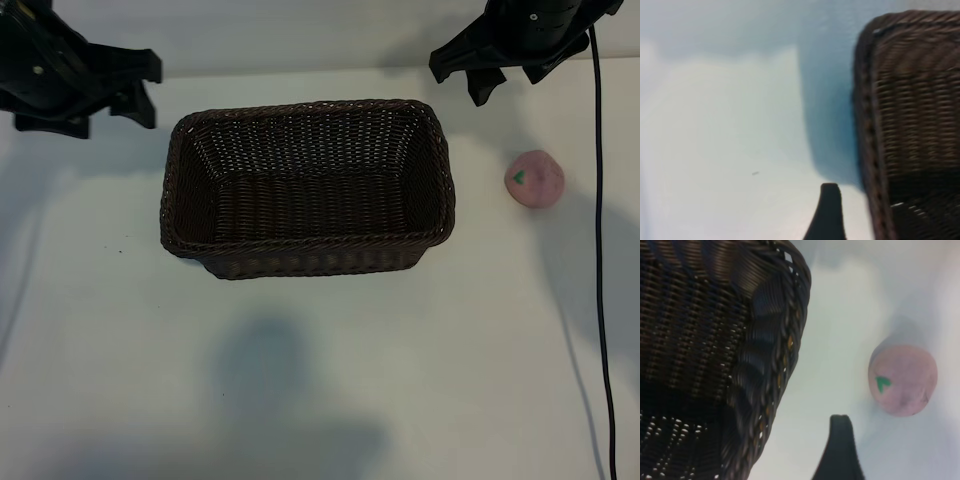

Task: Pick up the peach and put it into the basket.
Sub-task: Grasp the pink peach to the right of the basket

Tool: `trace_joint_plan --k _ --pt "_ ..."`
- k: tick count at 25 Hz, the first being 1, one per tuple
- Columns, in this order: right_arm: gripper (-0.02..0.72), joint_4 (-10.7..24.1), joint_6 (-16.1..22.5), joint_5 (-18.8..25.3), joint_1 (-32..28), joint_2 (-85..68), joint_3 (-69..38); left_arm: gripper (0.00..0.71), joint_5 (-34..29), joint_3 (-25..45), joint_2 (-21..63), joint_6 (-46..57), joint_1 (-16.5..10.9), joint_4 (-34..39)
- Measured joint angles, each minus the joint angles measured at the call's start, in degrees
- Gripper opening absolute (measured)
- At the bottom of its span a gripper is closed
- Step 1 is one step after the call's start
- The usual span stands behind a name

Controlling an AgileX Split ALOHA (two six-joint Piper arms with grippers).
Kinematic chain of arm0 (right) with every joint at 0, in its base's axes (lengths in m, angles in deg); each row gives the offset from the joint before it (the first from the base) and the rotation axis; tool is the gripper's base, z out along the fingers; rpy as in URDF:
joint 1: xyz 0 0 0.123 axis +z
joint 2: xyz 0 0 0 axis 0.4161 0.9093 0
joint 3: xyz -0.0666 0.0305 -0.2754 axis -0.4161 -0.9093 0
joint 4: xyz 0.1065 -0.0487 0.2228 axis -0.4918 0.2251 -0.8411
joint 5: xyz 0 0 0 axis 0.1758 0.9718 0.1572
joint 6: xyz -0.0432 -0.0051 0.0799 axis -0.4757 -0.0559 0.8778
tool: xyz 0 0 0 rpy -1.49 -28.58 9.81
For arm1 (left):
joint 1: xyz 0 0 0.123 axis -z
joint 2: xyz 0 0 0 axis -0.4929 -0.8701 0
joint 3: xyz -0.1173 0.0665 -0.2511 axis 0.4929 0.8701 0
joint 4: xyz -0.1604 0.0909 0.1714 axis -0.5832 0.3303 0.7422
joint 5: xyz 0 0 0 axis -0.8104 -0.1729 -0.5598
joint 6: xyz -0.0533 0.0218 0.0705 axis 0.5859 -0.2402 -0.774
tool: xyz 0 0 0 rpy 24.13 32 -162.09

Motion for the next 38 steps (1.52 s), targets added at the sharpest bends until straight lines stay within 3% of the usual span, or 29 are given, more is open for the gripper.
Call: trace_joint_plan --k 5,12,32,38 --pt "0.553 0.0 0.0 0.0 0.0 0.0 0.0 0.599 -3.59 -1.54 0.57 -2.28 0.0 4.72" --pt "0.553 0.0 0.0 0.0 0.0 0.0 0.0 0.599 -6.19 -2.48 0.68 -8.29 0.0 3.27" --pt "0.553 0.0 2.48 -0.1 0.0 0.0 -0.43 0.599 -6.44 -2.48 0.75 -8.71 0.0 3.16" --pt "0.553 -0.12 3.69 -2.39 -2.45 0.07 -8.36 0.599 -6.44 -2.48 0.75 -8.85 0.0 3.16"
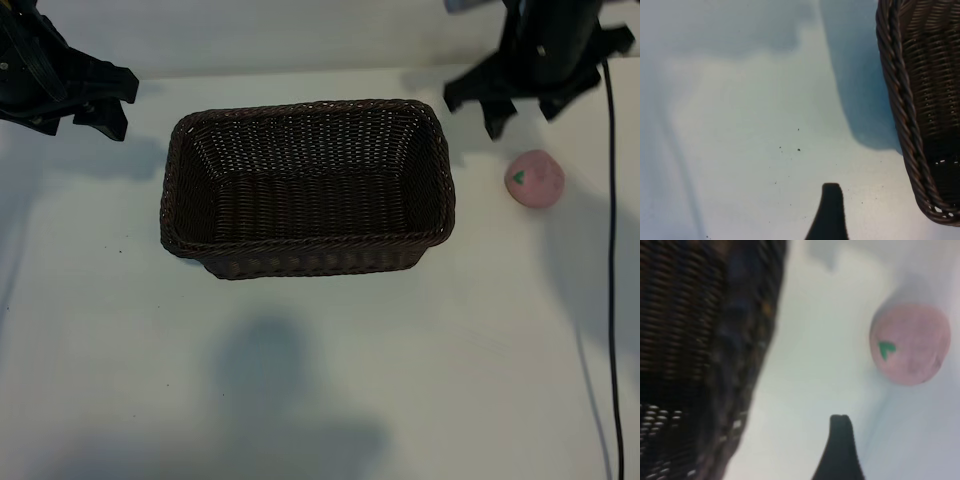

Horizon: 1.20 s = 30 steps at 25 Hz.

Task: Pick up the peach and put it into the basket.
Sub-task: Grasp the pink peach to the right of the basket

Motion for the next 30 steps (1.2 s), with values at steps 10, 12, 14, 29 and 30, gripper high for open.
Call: trace_joint_plan --k 10,12,14,29,30 --pt "0.553 -0.05 0.68 -16.64 -5.61 2.15 -9.05 0.599 0.0 0.0 0.0 0.0 0.0 0.0" --pt "0.553 -0.05 0.68 -18.52 -6.21 3.4 -9.24 0.599 0.0 0.0 0.0 0.0 0.0 0.0" --pt "0.553 0.01 0.68 -19.4 -6.41 4.82 -9.3 0.599 0.0 0.0 0.0 0.0 0.0 -0.02" --pt "0.073 1.57 1.93 -21.09 -6.48 11.54 -8.99 0.599 0.0 0.0 0.0 0.0 0.0 -0.02" --pt "0.072 1.57 1.97 -20.6 -6.48 11.42 -8.83 0.599 0.0 0.0 0.0 0.0 0.0 -0.02"
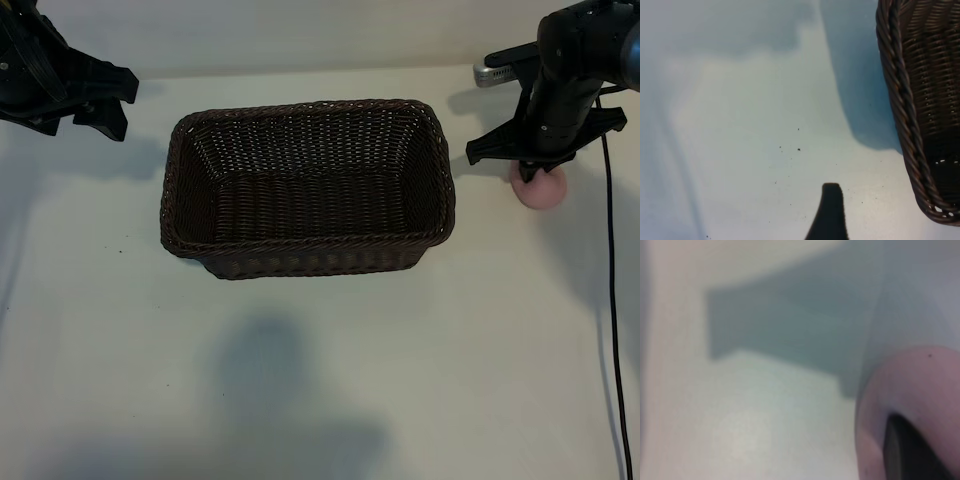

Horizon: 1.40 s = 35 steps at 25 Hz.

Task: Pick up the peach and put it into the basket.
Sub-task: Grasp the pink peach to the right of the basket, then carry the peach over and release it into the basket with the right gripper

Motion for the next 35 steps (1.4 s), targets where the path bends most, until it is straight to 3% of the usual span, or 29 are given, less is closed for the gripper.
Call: trace_joint_plan --k 11,16,21,27,35 --pt "0.068 -0.12 -1.35 11.22 0.0 -9.28 3.6 0.599 -0.04 0.0 0.0 0.18 0.0 0.0" --pt "0.068 -0.68 -1.35 12.67 0.0 -15.5 4.59 0.599 -0.04 0.0 0.0 0.18 0.0 0.0" --pt "0.068 -4.13 -2.63 14.1 1.27 -18.67 4.8 0.599 -0.04 0.0 0.0 0.18 0.0 0.0" --pt "0.067 -7.58 -3.81 13.19 10.0 -19.23 4.84 0.599 -0.04 0.0 0.0 0.18 0.0 0.0" --pt "0.067 -8.8 -3.94 6.1 21.34 -19.07 4.84 0.599 -0.04 0.0 0.0 0.18 0.0 0.0"
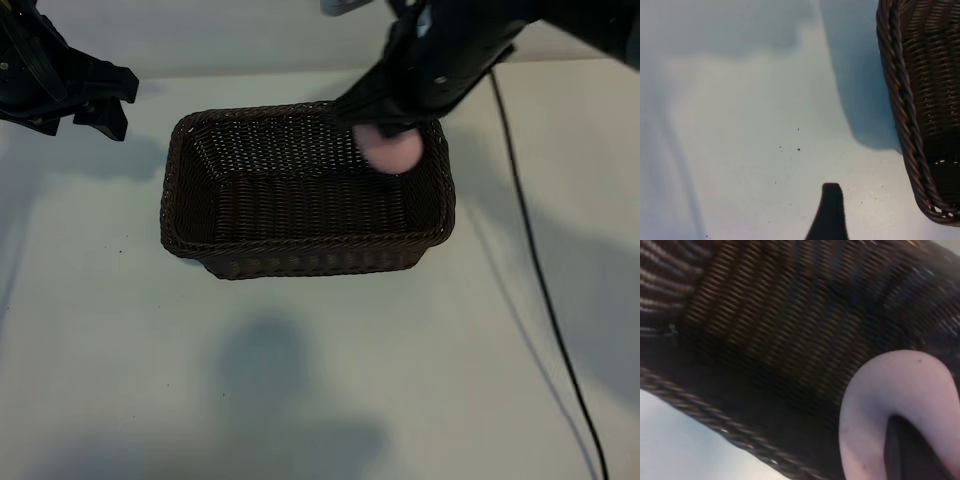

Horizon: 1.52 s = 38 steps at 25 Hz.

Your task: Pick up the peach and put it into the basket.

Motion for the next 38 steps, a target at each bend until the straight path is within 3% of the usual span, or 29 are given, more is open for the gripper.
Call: trace_joint_plan --k 11,15,19,24,27,31,38 --pt "0.067 0.53 -1.48 -9.59 0.59 13.04 0.13 0.599 0.0 0.0 0.0 -0.18 0.0 0.0" --pt "0.092 0.53 -1.72 -10.52 0.59 15.65 0.13 0.599 0.0 0.0 0.0 -0.18 0.0 0.0" --pt "0.259 0.53 -1.72 -10.05 0.59 15.65 0.13 0.599 0.0 0.0 0.0 -0.18 0.0 0.0" --pt "0.598 0.53 -1.95 -6.79 0.59 14.91 0.13 0.599 0.0 0.0 0.0 -0.18 0.0 0.0" --pt "0.688 0.53 -1.68 -6.11 0.59 12.82 0.13 0.599 0.0 0.0 0.0 -0.18 0.0 0.0" --pt "0.677 0.53 -0.47 -4.18 0.59 9.09 1.19 0.599 0.0 0.0 0.0 -0.18 0.0 0.0" --pt "0.576 3.68 -0.21 7.43 0.52 7.1 10.1 0.599 0.0 0.0 0.0 0.03 0.0 0.0"
